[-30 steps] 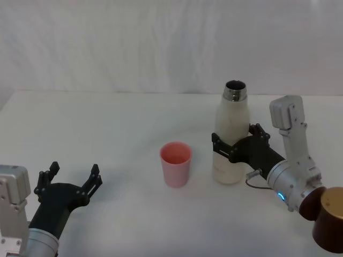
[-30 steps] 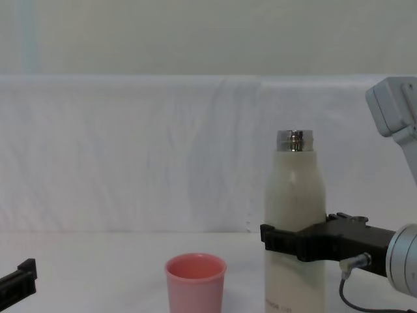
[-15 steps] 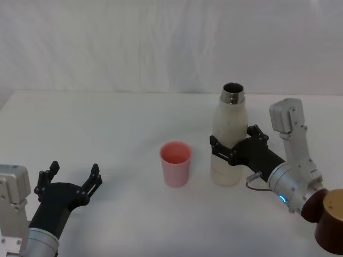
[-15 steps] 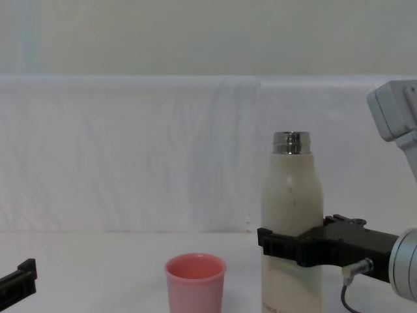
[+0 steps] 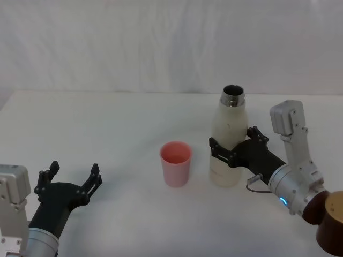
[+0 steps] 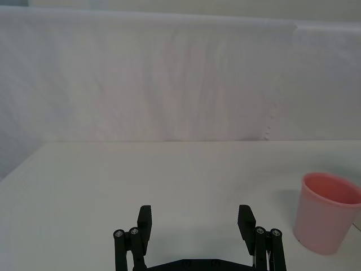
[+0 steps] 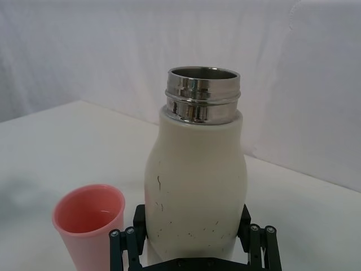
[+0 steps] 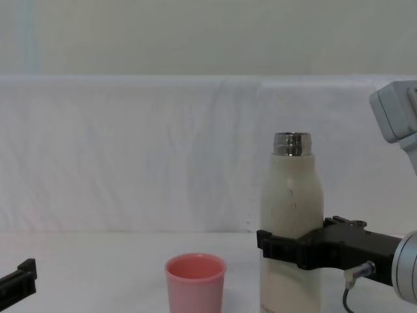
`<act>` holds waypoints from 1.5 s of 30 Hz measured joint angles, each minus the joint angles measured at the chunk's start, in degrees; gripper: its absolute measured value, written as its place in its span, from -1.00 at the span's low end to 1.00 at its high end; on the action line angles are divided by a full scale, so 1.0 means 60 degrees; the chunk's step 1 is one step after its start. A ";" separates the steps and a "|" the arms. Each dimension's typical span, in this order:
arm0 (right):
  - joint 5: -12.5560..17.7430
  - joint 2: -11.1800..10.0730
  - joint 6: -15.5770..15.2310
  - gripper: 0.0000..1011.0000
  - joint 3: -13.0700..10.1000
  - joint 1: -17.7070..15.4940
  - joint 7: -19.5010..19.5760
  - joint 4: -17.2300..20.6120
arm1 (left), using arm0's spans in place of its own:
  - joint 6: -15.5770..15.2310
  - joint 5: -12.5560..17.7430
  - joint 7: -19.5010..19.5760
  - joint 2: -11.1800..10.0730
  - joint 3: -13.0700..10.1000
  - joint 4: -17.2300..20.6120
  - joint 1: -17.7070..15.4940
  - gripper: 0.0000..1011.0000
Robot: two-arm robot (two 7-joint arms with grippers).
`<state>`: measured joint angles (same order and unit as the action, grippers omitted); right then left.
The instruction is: Grasp the thermos with one hand and pour water into the cup lid.
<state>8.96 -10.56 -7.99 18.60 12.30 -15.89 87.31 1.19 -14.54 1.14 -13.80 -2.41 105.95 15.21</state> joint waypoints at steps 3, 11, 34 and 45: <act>-0.0005 0.0007 0.0000 0.90 -0.0006 0.0000 0.0002 0.0000 | 0.0000 0.0000 0.0000 0.0000 0.0000 0.0000 0.0000 0.98; -0.0009 0.0020 0.0001 0.98 -0.0017 0.0007 0.0011 0.0002 | 0.0000 0.0000 0.0000 -0.0001 0.0000 0.0000 0.0000 0.98; -0.0022 0.0026 -0.0019 0.98 -0.0027 -0.0007 0.0041 0.0007 | 0.0000 0.0000 0.0000 0.0000 0.0000 0.0000 0.0000 0.98; 0.0312 -0.0202 -0.0037 0.98 -0.0137 -0.0339 0.0025 0.0419 | 0.0000 0.0001 0.0000 0.0000 0.0000 0.0000 0.0000 0.98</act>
<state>10.83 -11.77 -8.21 17.78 10.27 -15.74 89.82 1.19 -14.54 1.14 -13.81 -2.41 105.95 15.21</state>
